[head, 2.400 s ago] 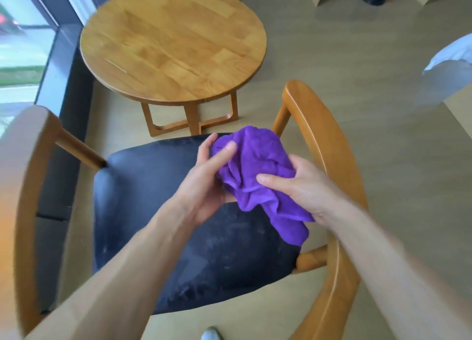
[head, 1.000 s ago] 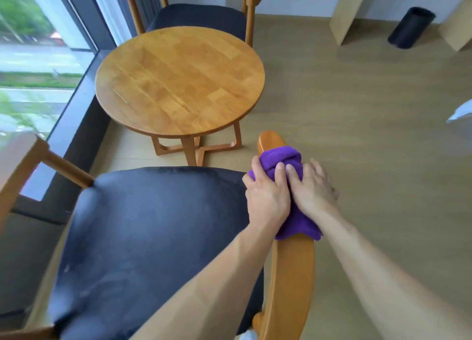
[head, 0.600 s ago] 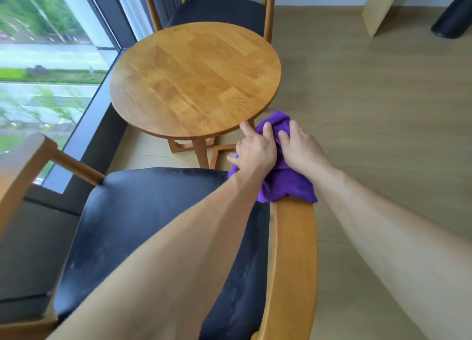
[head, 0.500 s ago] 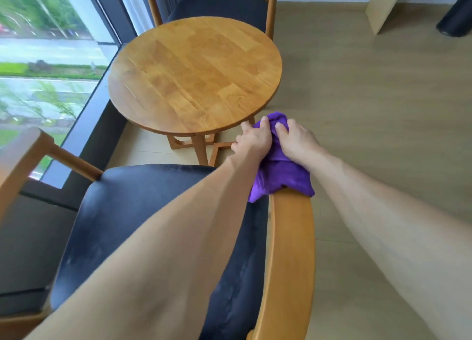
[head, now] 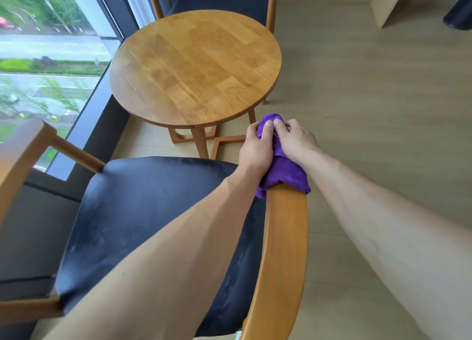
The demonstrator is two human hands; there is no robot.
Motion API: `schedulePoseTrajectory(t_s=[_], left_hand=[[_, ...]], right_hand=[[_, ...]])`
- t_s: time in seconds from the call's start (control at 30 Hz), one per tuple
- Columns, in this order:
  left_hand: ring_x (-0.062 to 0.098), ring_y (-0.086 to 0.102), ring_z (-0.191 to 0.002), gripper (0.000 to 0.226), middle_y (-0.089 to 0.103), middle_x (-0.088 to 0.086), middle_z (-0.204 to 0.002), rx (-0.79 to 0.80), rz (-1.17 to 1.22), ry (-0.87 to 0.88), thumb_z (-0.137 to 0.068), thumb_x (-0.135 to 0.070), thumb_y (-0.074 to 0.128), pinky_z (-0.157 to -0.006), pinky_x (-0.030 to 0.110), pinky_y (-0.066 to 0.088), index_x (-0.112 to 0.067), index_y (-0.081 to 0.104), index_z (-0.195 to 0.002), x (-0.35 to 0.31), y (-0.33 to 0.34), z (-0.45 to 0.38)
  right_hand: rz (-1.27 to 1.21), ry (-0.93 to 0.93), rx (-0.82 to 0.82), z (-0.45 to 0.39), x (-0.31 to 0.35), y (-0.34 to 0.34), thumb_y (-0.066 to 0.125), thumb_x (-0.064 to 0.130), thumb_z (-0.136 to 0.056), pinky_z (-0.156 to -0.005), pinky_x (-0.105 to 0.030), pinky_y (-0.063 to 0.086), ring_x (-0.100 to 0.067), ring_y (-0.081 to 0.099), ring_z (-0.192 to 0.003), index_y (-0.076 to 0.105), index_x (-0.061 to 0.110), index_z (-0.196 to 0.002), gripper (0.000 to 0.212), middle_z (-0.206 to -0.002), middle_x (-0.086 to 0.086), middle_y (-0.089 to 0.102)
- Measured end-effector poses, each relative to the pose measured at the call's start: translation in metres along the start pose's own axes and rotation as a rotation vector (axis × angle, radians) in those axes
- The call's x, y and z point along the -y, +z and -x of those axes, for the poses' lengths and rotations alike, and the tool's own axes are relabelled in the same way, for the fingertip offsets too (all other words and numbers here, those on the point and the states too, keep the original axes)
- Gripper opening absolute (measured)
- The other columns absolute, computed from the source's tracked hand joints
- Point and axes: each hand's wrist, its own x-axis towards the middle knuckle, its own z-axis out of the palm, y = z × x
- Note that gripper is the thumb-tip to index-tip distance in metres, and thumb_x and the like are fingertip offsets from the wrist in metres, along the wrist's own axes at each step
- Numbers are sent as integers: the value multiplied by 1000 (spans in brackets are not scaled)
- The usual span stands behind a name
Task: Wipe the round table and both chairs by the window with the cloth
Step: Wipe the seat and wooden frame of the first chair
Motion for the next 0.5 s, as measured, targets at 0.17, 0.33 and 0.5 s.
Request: schedulePoseTrajectory(t_s=[0.17,0.33,0.5], left_hand=[[33,51,-129,67,51,15,-144,-43,-77,0,-100,-58,35,-110,45,40,-27,18,-157,1,5,18],[36,48,-129,69,48,21,-144,-61,-142,39,-104,-49,34,-106,43,37,-20,5,-159,4,8,41],[36,53,-120,69,50,23,-138,-41,-176,80,-105,-44,35,-103,46,41,-18,0,-159,9,6,69]], right_hand=[[-40,-37,-25,19,-9,3,31,53,-100,-96,-35,38,-33,50,-124,45,24,-138,50,-138,-9,55],[-97,-18,-75,44,-19,5,33,49,-100,-97,-35,39,-33,51,-124,44,25,-139,48,-137,-9,56],[-102,27,-172,75,-27,11,36,47,-100,-95,-36,39,-32,51,-125,41,22,-142,49,-139,-10,54]])
